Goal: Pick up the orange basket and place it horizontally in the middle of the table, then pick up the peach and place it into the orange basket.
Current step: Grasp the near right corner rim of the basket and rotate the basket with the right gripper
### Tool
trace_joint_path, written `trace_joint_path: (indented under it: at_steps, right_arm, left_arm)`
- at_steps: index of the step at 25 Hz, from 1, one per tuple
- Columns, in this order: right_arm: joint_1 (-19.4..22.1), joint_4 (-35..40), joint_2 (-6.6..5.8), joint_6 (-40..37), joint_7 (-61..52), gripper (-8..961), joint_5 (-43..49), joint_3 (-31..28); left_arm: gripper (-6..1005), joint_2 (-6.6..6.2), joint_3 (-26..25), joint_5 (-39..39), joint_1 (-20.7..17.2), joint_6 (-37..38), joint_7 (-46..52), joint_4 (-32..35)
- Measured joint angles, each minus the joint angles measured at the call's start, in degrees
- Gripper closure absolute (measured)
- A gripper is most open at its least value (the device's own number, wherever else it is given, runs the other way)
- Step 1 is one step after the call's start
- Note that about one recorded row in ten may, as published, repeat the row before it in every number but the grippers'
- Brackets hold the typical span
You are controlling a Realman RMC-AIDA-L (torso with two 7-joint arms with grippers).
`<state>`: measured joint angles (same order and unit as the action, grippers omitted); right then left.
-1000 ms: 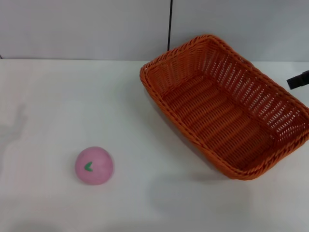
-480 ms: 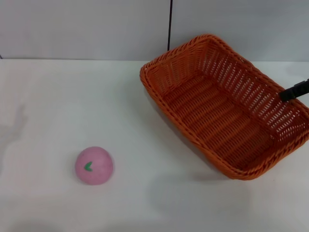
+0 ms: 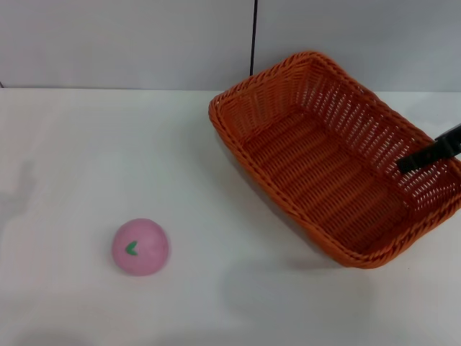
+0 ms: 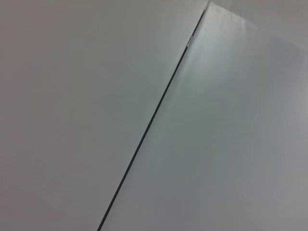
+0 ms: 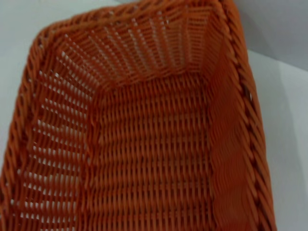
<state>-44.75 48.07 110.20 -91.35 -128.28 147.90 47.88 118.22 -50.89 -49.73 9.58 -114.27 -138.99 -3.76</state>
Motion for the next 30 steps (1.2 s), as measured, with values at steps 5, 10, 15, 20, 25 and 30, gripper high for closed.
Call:
trace_joint_path:
  at_steps: [5, 10, 15, 20, 25, 30]
  right_arm:
    - [0.1, -0.9, 0.74, 1.4, 0.5, 396, 0.1, 0.5]
    - [1.4, 1.5, 2.02, 1.7, 1.2, 409, -0.1, 0.4]
    - [1.9, 1.9, 2.09, 1.3, 1.3, 538, -0.2, 0.1]
    - [2.2, 2.0, 2.12, 1.3, 1.3, 767, -0.3, 0.0]
    - [2.9, 3.5, 2.10, 0.5, 1.3, 816, -2.7, -0.8]
    - [5.1, 7.5, 1.33, -2.9, 2.0, 816, -11.6, -1.7]
  left_arm:
    - [196, 0.07, 0.0, -0.2, -0.3, -0.2, 0.2, 0.0]
    - [197, 0.01, 0.0, 0.0, -0.4, -0.2, 0.2, 0.0]
    - [197, -0.01, 0.0, 0.0, -0.4, -0.3, 0.3, 0.0]
    - [197, -0.01, 0.0, 0.0, -0.3, -0.2, 0.1, 0.1]
    - [197, -0.01, 0.0, -0.3, -0.2, -0.2, 0.1, 0.1]
    - [197, -0.01, 0.0, -0.3, -0.2, -0.2, 0.1, 0.1]
